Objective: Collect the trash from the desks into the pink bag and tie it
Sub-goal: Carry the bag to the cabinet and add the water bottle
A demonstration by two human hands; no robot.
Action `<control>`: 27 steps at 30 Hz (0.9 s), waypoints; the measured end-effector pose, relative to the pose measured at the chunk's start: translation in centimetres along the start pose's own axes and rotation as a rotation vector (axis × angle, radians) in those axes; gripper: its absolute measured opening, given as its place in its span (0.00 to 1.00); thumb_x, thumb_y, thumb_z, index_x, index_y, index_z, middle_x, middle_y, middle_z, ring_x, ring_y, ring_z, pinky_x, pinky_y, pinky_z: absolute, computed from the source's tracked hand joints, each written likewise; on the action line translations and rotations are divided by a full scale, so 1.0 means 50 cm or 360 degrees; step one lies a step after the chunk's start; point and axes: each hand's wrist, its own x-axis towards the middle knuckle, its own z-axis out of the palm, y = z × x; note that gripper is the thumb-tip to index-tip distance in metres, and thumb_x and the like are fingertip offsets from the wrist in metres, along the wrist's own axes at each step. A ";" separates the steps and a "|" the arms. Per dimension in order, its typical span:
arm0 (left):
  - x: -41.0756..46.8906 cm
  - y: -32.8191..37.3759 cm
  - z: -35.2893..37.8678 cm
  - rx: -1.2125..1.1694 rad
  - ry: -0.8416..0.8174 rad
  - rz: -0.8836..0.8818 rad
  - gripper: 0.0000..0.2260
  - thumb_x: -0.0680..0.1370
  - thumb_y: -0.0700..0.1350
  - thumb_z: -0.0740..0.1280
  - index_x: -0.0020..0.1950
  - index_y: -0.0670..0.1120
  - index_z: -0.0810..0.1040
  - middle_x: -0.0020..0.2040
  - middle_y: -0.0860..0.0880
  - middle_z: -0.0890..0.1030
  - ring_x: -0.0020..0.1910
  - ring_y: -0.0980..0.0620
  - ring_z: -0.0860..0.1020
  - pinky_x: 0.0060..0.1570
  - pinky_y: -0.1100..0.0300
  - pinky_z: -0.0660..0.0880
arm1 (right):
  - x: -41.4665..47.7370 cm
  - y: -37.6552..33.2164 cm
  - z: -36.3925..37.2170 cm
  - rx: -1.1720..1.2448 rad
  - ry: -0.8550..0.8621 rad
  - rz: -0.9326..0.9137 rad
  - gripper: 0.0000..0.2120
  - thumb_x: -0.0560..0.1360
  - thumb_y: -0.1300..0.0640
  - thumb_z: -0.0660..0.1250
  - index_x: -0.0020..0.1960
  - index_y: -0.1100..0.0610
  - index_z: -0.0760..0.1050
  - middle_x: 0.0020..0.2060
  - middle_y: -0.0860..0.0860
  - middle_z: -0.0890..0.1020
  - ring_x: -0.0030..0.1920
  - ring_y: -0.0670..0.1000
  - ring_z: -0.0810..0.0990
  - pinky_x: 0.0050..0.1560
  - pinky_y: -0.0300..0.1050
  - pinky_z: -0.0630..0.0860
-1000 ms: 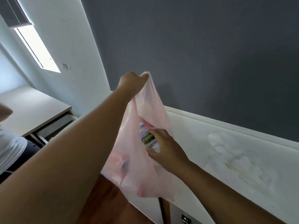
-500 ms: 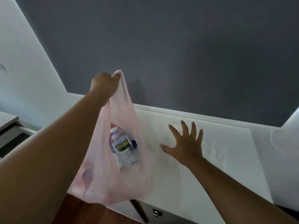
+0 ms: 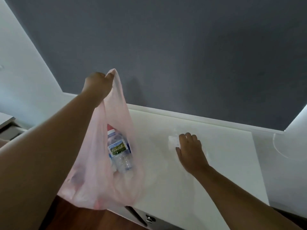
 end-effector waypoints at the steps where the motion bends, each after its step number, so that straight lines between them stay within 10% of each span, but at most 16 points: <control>1: -0.001 -0.006 -0.015 0.0015 0.0023 -0.0017 0.31 0.81 0.62 0.53 0.49 0.36 0.82 0.41 0.40 0.79 0.43 0.40 0.77 0.48 0.52 0.74 | 0.023 -0.038 -0.016 0.0096 0.0079 -0.0128 0.13 0.72 0.55 0.63 0.53 0.60 0.75 0.46 0.57 0.78 0.43 0.60 0.77 0.42 0.54 0.76; 11: -0.039 -0.077 -0.151 0.0045 -0.0015 -0.0178 0.21 0.82 0.53 0.58 0.53 0.39 0.83 0.51 0.40 0.81 0.44 0.41 0.78 0.47 0.54 0.76 | 0.060 -0.397 -0.047 0.0517 0.0149 -0.1071 0.15 0.72 0.50 0.56 0.53 0.58 0.71 0.47 0.56 0.76 0.44 0.57 0.73 0.44 0.52 0.75; 27: -0.067 -0.100 -0.210 -0.0158 0.0197 -0.0020 0.16 0.82 0.52 0.60 0.44 0.44 0.81 0.30 0.50 0.69 0.28 0.53 0.67 0.28 0.61 0.63 | 0.164 -0.571 -0.021 0.0501 -0.0415 -0.1096 0.22 0.78 0.51 0.62 0.69 0.58 0.67 0.67 0.57 0.71 0.68 0.61 0.69 0.71 0.57 0.65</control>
